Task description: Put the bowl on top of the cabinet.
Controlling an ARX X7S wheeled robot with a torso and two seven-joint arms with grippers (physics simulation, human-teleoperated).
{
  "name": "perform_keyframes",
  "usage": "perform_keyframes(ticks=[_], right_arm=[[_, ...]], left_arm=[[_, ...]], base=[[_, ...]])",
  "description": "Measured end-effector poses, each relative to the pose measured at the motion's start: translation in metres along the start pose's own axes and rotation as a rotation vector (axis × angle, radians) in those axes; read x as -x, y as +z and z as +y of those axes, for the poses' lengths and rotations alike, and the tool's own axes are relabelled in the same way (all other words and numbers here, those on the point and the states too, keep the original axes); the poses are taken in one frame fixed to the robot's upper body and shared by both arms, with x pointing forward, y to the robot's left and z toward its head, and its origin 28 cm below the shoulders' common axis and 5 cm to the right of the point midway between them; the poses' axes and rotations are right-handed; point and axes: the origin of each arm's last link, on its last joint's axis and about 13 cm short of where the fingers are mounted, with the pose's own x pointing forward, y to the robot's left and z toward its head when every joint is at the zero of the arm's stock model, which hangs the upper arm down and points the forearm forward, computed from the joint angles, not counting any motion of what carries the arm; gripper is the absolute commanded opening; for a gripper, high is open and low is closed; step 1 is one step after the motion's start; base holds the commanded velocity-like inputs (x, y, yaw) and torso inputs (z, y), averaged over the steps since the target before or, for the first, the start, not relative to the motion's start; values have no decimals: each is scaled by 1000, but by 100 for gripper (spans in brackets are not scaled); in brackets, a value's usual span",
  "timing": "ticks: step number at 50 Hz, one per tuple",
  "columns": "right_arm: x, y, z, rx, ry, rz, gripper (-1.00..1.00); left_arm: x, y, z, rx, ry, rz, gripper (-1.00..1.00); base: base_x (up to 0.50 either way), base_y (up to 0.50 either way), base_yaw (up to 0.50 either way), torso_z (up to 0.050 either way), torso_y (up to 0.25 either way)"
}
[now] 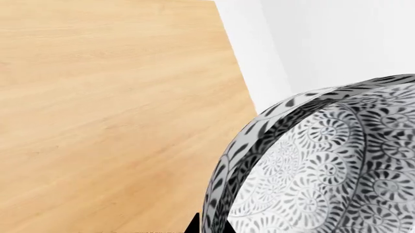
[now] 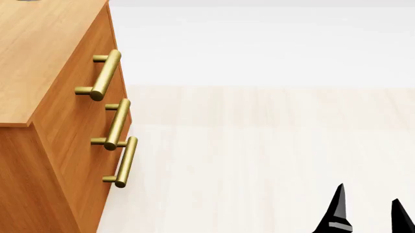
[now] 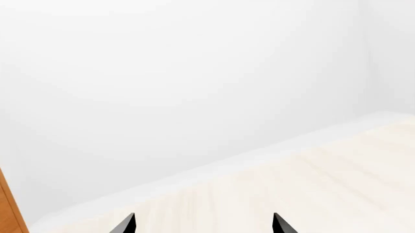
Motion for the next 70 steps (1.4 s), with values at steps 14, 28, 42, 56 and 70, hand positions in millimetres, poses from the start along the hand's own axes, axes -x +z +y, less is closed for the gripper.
perform_keyframes(ticks=[14,28,42,56,70], right_arm=[[-1,-1,1,3,-1,3,100],[-1,-1,1,5,0,4,100],[0,-1,1,5,-1,1,100],[-1,-2,1,7,-3,2,100],[-2,-3,2,12,-1,7,100]], left_arm=[[-5,4,4,19,70,17,-100],[-8,7,6,26,131,4,-100],[-16,7,11,23,164,2,-100],[-24,8,16,27,186,0,-100],[-30,9,20,28,202,-10,-100]], base=[[0,0,0,0,0],[0,0,0,0,1],[0,0,0,0,0],[0,0,0,1,1],[0,0,0,0,0]])
